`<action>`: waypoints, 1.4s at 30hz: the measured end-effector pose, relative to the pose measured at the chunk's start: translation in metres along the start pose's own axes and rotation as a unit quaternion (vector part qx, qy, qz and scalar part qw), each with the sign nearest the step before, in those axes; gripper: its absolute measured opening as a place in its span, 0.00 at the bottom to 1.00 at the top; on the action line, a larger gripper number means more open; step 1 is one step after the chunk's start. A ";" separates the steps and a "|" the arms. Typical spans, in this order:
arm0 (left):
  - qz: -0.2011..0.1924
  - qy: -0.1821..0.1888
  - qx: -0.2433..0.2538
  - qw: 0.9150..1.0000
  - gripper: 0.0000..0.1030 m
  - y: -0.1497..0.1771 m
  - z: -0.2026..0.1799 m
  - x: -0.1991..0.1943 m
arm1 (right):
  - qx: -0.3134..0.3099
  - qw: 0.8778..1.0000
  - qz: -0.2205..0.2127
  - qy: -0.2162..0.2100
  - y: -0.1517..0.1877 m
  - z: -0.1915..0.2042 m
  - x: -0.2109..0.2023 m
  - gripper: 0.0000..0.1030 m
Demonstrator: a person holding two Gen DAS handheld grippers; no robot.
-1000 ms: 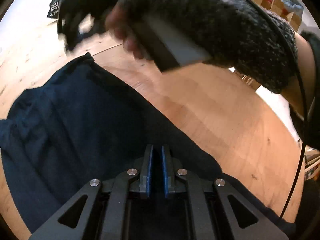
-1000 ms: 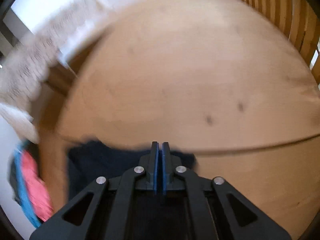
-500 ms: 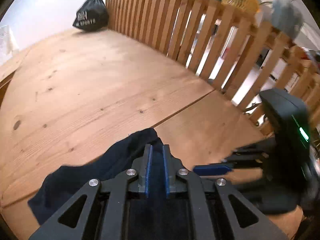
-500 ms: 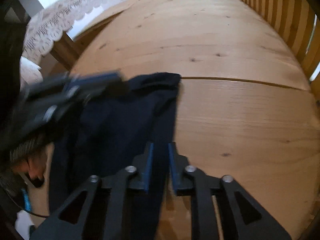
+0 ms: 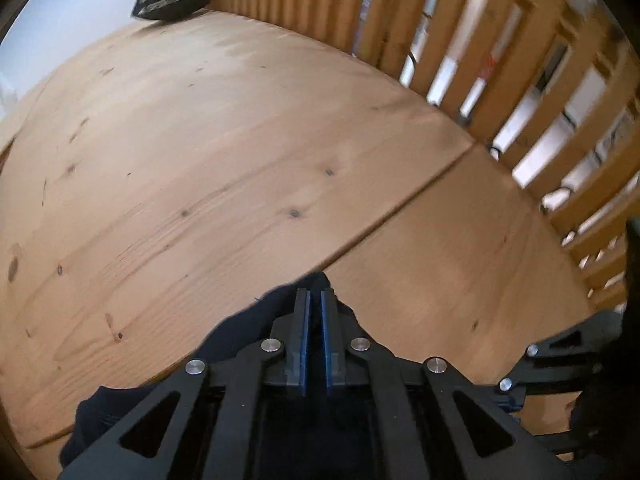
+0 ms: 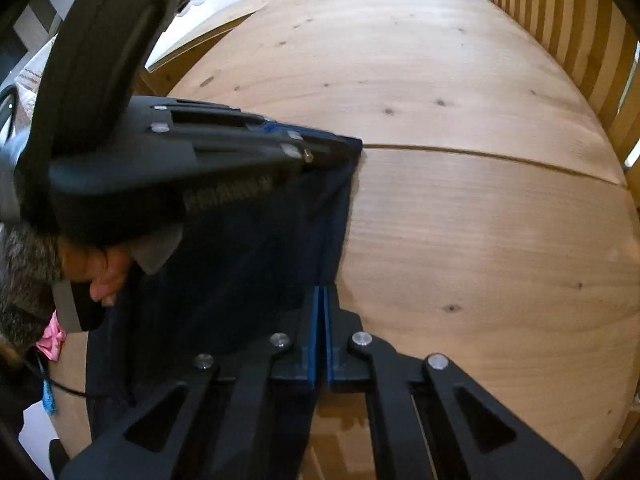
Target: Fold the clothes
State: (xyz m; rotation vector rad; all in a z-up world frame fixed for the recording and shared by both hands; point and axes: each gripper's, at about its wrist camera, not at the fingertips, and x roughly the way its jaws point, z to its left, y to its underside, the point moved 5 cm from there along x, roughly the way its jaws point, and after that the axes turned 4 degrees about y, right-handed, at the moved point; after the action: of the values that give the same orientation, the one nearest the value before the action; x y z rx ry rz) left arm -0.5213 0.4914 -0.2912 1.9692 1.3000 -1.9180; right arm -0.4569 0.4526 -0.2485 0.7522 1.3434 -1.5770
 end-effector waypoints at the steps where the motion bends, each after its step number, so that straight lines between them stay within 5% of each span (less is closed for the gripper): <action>1: -0.010 -0.010 -0.020 1.000 0.02 -0.003 0.010 -0.003 | -0.003 1.000 0.001 0.002 0.001 0.000 -0.001 0.02; 6: -0.055 0.005 -0.080 0.995 0.00 -0.011 0.043 -0.029 | -0.015 1.000 0.010 0.020 0.005 0.002 -0.005 0.02; 12: -0.023 0.104 -0.019 0.994 0.03 0.001 -0.004 -0.020 | 0.009 1.000 0.010 0.021 0.002 -0.004 -0.007 0.02; 18: 0.011 0.022 -0.007 1.000 0.00 0.004 -0.008 0.012 | 0.008 1.000 0.007 0.027 0.001 -0.003 -0.010 0.02; 25: -0.069 -0.006 -0.090 0.994 0.00 -0.011 0.045 -0.030 | -0.006 0.999 0.005 0.050 0.002 0.002 -0.009 0.02; 30: -0.071 0.024 -0.078 0.994 0.05 0.049 0.069 -0.105 | -0.020 0.993 0.008 0.116 0.002 0.003 -0.014 0.02; 33: -0.047 0.018 -0.069 0.996 0.05 0.093 0.082 -0.126 | 0.005 0.994 -0.021 0.110 0.002 0.003 -0.031 0.04; 38: -0.023 0.043 -0.082 0.995 0.05 0.142 0.092 -0.113 | -0.043 0.998 -0.030 0.037 0.011 0.065 -0.029 0.04; 42: -0.021 0.054 -0.094 0.994 0.05 0.143 0.091 -0.095 | -0.082 0.993 0.007 0.081 0.026 0.089 -0.014 0.04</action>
State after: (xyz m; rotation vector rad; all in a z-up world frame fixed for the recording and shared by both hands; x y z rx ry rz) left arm -0.4880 0.3002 -0.2960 1.9901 1.5003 -1.6568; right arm -0.4183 0.3692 -0.2274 0.7989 1.5621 -1.3982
